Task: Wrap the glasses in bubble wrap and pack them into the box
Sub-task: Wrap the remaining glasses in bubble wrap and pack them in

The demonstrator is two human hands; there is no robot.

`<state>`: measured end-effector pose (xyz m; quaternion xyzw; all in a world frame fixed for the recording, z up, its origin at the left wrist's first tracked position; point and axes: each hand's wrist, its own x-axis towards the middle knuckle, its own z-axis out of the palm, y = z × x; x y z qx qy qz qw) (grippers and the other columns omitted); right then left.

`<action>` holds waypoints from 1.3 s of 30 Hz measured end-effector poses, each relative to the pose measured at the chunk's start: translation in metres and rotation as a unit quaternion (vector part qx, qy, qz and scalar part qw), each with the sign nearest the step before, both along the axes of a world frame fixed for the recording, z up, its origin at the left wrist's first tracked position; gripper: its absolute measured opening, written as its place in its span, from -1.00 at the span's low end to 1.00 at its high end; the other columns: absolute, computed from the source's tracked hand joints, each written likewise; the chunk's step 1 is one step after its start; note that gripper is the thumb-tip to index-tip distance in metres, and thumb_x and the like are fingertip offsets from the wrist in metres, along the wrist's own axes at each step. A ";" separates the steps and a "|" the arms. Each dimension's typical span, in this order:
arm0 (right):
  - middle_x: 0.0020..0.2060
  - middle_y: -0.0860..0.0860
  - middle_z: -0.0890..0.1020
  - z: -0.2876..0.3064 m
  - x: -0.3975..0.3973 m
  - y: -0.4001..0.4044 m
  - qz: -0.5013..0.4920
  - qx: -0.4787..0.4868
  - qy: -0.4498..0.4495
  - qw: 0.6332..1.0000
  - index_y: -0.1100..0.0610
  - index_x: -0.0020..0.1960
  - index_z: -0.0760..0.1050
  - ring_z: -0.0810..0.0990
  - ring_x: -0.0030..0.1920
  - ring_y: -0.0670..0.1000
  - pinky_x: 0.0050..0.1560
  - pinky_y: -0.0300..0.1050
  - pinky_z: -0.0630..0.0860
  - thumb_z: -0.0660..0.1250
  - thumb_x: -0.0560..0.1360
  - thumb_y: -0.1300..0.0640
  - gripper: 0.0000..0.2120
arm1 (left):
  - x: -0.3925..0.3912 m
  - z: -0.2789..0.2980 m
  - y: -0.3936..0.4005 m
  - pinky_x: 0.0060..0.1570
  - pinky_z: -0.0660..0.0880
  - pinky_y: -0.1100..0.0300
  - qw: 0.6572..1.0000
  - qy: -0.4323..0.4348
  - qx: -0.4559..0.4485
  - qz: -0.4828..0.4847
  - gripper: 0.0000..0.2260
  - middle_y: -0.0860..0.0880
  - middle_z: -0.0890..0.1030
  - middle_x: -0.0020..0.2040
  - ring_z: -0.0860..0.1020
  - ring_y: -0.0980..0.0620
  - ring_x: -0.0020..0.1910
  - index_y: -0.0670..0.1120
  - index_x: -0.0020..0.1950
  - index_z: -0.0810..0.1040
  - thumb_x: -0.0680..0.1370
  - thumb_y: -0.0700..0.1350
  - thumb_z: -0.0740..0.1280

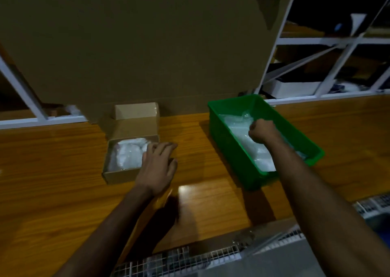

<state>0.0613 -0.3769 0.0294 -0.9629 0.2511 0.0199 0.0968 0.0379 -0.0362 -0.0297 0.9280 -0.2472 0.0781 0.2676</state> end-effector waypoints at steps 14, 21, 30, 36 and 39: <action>-0.09 0.09 0.55 -0.032 -0.002 -0.036 0.130 -0.106 0.161 0.973 0.16 -0.03 0.54 0.63 0.03 0.14 0.09 0.09 0.61 0.58 0.37 0.09 -0.70 | -0.046 -0.010 -0.046 0.28 0.33 -0.13 0.998 0.042 -0.039 0.040 -0.56 -0.07 0.48 0.36 0.26 -0.07 0.32 -0.02 0.44 0.41 0.58 0.08 0.17; -0.19 0.05 0.65 0.011 -0.005 -0.048 0.065 0.001 -0.100 0.993 0.01 -0.16 0.58 0.63 -0.11 0.08 -0.02 0.11 0.64 0.44 0.50 0.10 -0.92 | -0.049 -0.003 -0.033 0.25 0.31 -0.06 0.995 0.051 -0.062 0.060 -0.56 -0.03 0.47 0.32 0.22 0.04 0.30 0.03 0.47 0.39 0.60 0.08 0.22; -0.24 -0.05 0.62 0.093 -0.057 0.018 0.114 0.057 -0.364 0.923 -0.03 -0.07 0.49 0.57 -0.23 -0.03 -0.20 -0.17 0.48 0.40 0.54 -0.02 -0.89 | -0.048 0.033 -0.015 0.15 0.53 0.22 0.953 0.176 -0.245 -0.015 -0.68 0.14 0.57 0.24 0.57 0.12 0.18 0.14 0.35 0.52 0.59 0.08 0.36; -0.33 -0.10 0.56 0.086 -0.091 0.116 0.071 0.175 -0.440 0.878 -0.01 -0.09 0.48 0.53 -0.31 -0.13 -0.32 -0.16 0.47 0.37 0.55 0.03 -0.90 | -0.057 0.053 -0.012 0.24 0.46 0.12 0.815 0.381 -0.429 -0.080 -0.50 0.12 0.61 0.28 0.55 0.19 0.28 0.05 0.35 0.53 0.47 0.20 0.45; -0.31 -0.07 0.58 0.035 -0.102 0.161 0.037 0.200 -0.409 0.890 0.00 -0.06 0.48 0.57 -0.28 0.00 -0.27 -0.03 0.55 0.35 0.53 0.04 -0.94 | -0.062 0.044 -0.001 0.21 0.43 0.04 0.766 0.426 -0.479 -0.050 -0.63 0.06 0.68 0.09 0.59 0.07 0.17 -0.09 0.20 0.57 0.49 0.09 0.42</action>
